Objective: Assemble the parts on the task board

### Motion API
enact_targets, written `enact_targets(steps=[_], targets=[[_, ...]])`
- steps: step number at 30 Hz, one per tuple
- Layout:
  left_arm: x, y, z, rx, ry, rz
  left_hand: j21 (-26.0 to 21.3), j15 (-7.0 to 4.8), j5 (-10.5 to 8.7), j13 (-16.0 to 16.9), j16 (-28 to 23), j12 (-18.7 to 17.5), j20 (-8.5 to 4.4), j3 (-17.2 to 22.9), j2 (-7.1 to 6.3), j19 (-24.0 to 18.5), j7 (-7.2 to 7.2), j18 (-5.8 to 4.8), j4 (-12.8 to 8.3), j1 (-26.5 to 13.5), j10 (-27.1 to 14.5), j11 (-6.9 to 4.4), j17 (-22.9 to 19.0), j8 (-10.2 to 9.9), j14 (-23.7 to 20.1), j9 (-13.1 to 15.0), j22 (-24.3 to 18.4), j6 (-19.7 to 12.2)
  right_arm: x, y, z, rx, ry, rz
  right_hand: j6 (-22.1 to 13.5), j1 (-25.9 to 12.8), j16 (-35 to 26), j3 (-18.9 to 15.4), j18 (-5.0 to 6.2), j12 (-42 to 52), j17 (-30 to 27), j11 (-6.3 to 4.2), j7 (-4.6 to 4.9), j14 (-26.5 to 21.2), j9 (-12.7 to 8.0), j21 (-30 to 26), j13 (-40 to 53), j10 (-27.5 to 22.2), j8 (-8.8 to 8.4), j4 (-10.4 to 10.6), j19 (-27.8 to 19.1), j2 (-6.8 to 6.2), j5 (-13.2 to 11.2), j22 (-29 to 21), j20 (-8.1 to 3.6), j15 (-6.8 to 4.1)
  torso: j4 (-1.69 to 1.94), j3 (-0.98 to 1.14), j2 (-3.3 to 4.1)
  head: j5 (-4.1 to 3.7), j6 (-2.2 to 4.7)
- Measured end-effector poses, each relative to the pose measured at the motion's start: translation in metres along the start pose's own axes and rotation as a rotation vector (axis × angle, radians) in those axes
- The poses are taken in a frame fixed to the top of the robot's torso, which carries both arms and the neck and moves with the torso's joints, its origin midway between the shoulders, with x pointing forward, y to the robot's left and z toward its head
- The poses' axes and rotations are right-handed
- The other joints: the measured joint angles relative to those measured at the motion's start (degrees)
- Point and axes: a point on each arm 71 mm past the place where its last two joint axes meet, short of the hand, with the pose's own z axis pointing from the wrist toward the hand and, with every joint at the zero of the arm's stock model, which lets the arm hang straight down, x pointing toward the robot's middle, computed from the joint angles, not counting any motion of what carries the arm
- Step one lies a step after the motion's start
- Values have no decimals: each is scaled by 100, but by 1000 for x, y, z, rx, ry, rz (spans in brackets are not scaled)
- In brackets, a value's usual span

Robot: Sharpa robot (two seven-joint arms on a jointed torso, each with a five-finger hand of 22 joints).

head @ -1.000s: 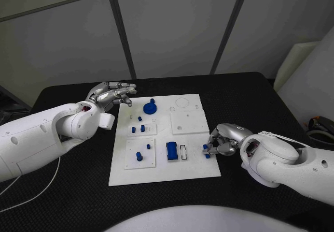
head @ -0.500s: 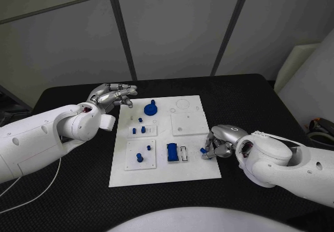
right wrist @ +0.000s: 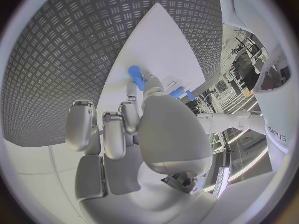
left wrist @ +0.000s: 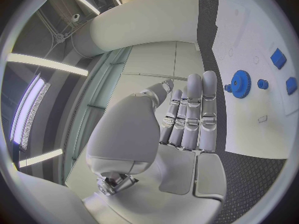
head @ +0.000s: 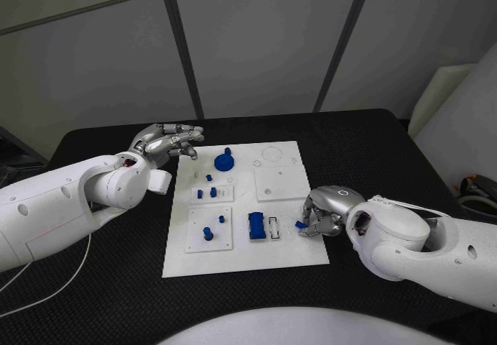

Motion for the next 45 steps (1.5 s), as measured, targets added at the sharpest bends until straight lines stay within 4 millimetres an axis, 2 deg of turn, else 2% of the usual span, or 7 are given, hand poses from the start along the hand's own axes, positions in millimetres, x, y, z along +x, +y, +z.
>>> enact_targets(steps=[10, 12, 19, 28, 32, 36, 45], targets=[[0, 0, 0, 0, 1, 0, 0, 0, 0, 0, 0, 0, 0, 0, 0, 0, 0, 0, 0, 0, 0, 0, 0, 0, 0, 0, 1, 0, 3, -3, -5, 41, 36, 151, -24, 97, 0, 442, -1, -16, 0, -2, 2, 0, 67, 0, 0, 3, -12, 84, -21, 67, -41, 0, -21, 1, -1, -2, 1, -4, -5], [0, 0, 0, -1, 1, 0, 0, 0, 0, 0, 0, 0, 0, 0, 0, 0, 0, 0, 0, 0, 0, 0, 0, 0, 0, 0, 1, 0, 4, -3, -6, 50, 43, 198, -24, 97, 0, 513, -1, -15, 0, -2, 2, 0, 76, 0, 0, 3, -20, 155, -21, 68, -193, -1, -21, 1, 2, -3, 1, -3, -8], [0, 1, 0, -1, 1, -1, 1, 0, 0, 1, 0, 0, 0, 0, 0, 0, 0, 0, 0, 0, 0, 0, 1, 0, 0, 0, 1, 0, 10, 0, -9, 77, 59, 341, -36, 56, 1, 621, -1, -13, -1, -2, 13, 0, 84, 0, 28, 3, -67, 264, -21, 109, -351, -1, -21, 1, 8, -9, -1, 19, -1], [1, 0, 0, -1, 2, -1, 1, 0, 0, 1, 0, 0, 0, 0, 0, 0, 0, 0, 0, 0, 0, 0, 1, 0, 0, 0, 2, 0, 11, 13, -6, 72, 62, 458, -24, 20, 1, 718, -1, -12, -1, -2, 1, 0, 124, 0, 34, 3, -77, 361, -21, 144, -359, -1, -20, 1, 10, -7, -1, 40, 6], [1, 0, 0, -1, 4, -1, 1, 0, 0, 1, 0, 0, 0, 0, 0, 0, 0, 0, 0, 0, 0, 0, 1, -1, 0, 0, 1, 0, 11, 17, -4, 70, 62, 490, -26, -13, 1, 707, -1, -12, -1, -2, -1, 0, 145, 0, 34, 3, -59, 465, -21, 177, 114, -1, -20, 1, 9, -7, -1, 47, 9], [2, 0, 0, -1, 5, -2, 1, 0, 0, 1, 0, 0, 0, 0, 0, 0, 0, 0, 0, 0, 0, 0, 1, 0, 0, 0, 2, 0, 12, 19, 0, 71, 63, 517, -33, -236, 1, 656, -1, -6, -1, 10, -11, 0, 195, 25, 27, 16, -49, 563, -18, 189, 352, -1, -24, 0, 9, -6, 0, 48, 10], [3, 0, 0, -1, 7, -2, 1, 0, 0, 1, 0, 0, 0, 0, 0, 0, 0, 0, 0, 0, 0, 0, 2, -1, 0, 0, 2, 0, 14, 25, 7, 69, 72, 554, 30, -565, 1, 551, -1, 21, -1, -40, -31, 0, 270, 25, -30, 85, 7, 598, -1, 151, 576, -2, -41, 0, 8, -6, 3, 57, 7]])
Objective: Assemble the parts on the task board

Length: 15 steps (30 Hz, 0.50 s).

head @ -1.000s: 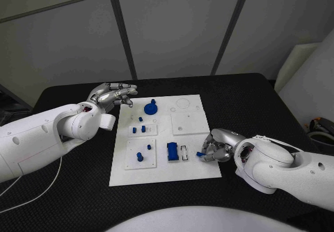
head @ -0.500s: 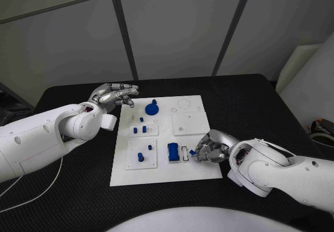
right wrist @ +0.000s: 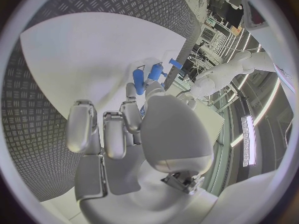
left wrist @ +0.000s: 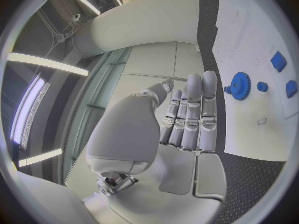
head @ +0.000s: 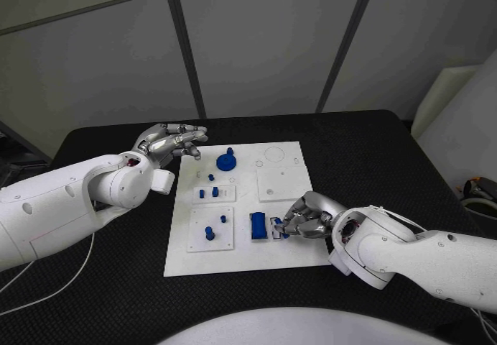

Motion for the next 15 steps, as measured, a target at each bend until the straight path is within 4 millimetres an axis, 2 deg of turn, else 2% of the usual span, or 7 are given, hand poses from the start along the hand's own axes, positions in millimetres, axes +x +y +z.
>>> enact_targets(steps=[3, 15], targets=[[0, 0, 0, 0, 0, 0, 0, 0, 0, 0, 0, 0, 0, 0, 0, 0, 0, 0, 0, 0, 0, 0, 0, 0, 0, 0, 0, 0, 1, 1, 2, 1, 4, 7, 1, -97, 0, -69, 0, 1, 0, 0, 0, 0, 16, 0, 14, 0, 8, 4, 0, 36, 46, 0, 0, 0, -1, 1, 1, 10, -5], [0, 0, 0, 0, 1, 0, 0, 0, 0, 1, 0, 0, 0, 0, 0, 0, 0, 0, 0, 0, 0, 0, 0, 0, 0, 0, 0, 0, 5, 2, 10, 14, 19, 10, 51, -308, 1, -233, 0, 0, 0, -11, -31, 0, 92, 0, 14, 11, 78, -18, 0, 20, 106, 0, 0, 0, -4, 1, -1, 36, -5]])
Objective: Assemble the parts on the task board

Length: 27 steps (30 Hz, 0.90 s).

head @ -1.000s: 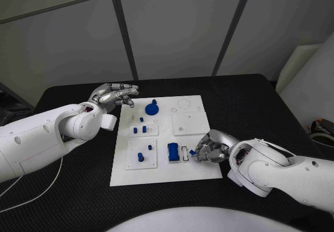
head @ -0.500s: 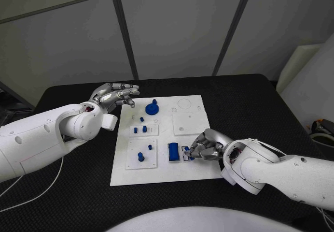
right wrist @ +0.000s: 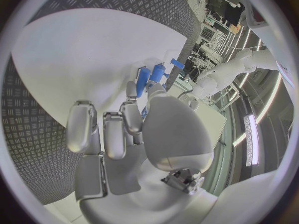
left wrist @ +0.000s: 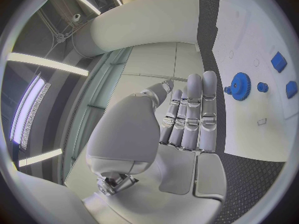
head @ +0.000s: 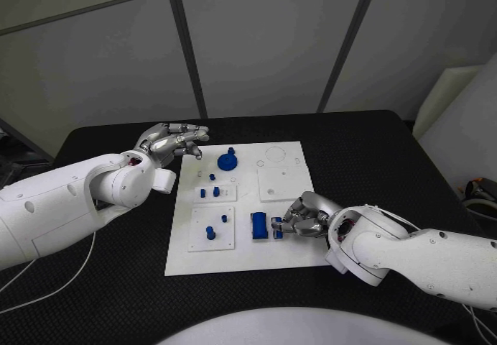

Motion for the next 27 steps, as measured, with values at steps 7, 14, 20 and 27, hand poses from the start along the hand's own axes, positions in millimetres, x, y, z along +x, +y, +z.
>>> enact_targets(steps=[7, 14, 20, 27], targets=[[0, 0, 0, 0, 0, 0, 0, 0, 0, 0, 0, 0, 0, 0, 0, 0, 0, 0, 0, 0, 0, 0, 0, 0, 0, 0, 0, 0, 1, 0, 3, 9, 5, -2, 9, -189, 0, -205, 1, 0, 0, 0, -9, 0, 49, 0, -6, 0, 34, 17, 0, -39, -241, 0, 0, 0, 0, 0, -4, 13, 12], [0, 0, 0, -1, 1, 0, 0, 0, 0, -5, 0, 0, 21, 0, 0, -21, 1, 0, 0, 0, 0, 0, -10, 0, 0, 0, -5, -42, 2, 0, 4, 11, 8, -3, 9, -498, 1, -483, 0, 0, 0, 0, -9, 0, 108, 0, -7, 0, 63, 24, 0, -30, -801, 0, 0, 0, -2, 2, -4, 17, 24], [-1, 0, 0, -2, 1, 0, 0, 0, 0, -5, 0, 0, 21, 0, 0, -21, 1, 0, 0, 0, 0, 0, -10, 0, 0, 0, -5, -42, 2, 0, 3, 10, 11, -4, 9, -498, 1, -509, 0, 0, 4, 1, -9, 0, 114, 0, -7, 0, 63, 18, 0, -30, -846, -1, 0, 0, -4, 4, -4, 17, 25], [-1, 0, 0, -2, 0, 0, 0, 0, 0, -5, 0, 0, 21, 0, 0, -21, 1, 0, 0, 0, 0, 0, -9, 0, 0, 0, -5, -42, 1, 0, 1, 4, 13, -5, 9, -557, 1, -542, 1, 0, 4, 1, -9, 0, 126, 0, -8, -1, 63, 35, 0, -30, -865, -1, 0, 0, -5, 6, -4, 14, 25]])
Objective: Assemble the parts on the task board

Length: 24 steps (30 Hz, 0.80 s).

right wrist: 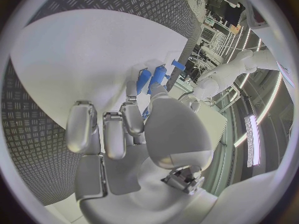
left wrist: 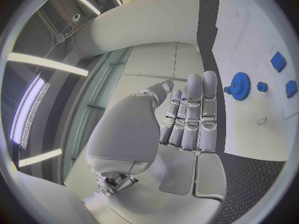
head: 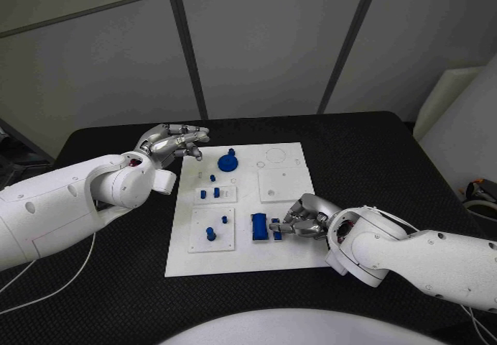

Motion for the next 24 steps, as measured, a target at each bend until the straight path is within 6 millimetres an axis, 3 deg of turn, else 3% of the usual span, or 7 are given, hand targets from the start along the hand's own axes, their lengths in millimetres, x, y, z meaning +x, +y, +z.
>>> enact_targets(steps=[5, 10, 24], targets=[[0, 0, 0, 0, 0, 0, 0, 0, 0, 0, 0, 0, 0, 0, 0, 0, 0, 0, 0, 0, 0, 0, 0, 0, 0, 0, 0, 0, -3, -2, -3, -14, -1, -4, -22, 192, 0, -10, 0, 0, 0, 0, 21, 0, 32, -27, 2, 0, 38, -112, 0, 47, -71, 0, 0, 0, -2, -1, 1, -2, 3], [-1, 0, 0, -1, -1, 0, 0, 0, 0, 0, 0, 0, 0, 0, 0, 0, 0, 0, 0, 0, 0, 0, 1, 0, 0, 0, 1, 0, -7, -7, -6, -36, -7, -24, -72, 639, 0, -6, -1, 0, -1, 0, 12, 0, 59, -68, 20, -1, 38, -325, -21, 1, -387, 0, -21, 0, -2, -2, 1, -9, 1], [-1, 0, 0, -3, -1, 0, 0, 0, 0, 1, 0, 28, 0, 0, 0, 0, 0, 0, 0, 0, -21, 21, -4, 0, 0, 0, 1, 0, -8, -6, -6, -101, 6, -87, -92, 691, 0, -6, 0, 3, -1, 1, 32, 0, 78, -67, 16, -2, 38, -325, -21, 26, -488, 0, -20, 1, -2, -1, 5, -22, -12]])
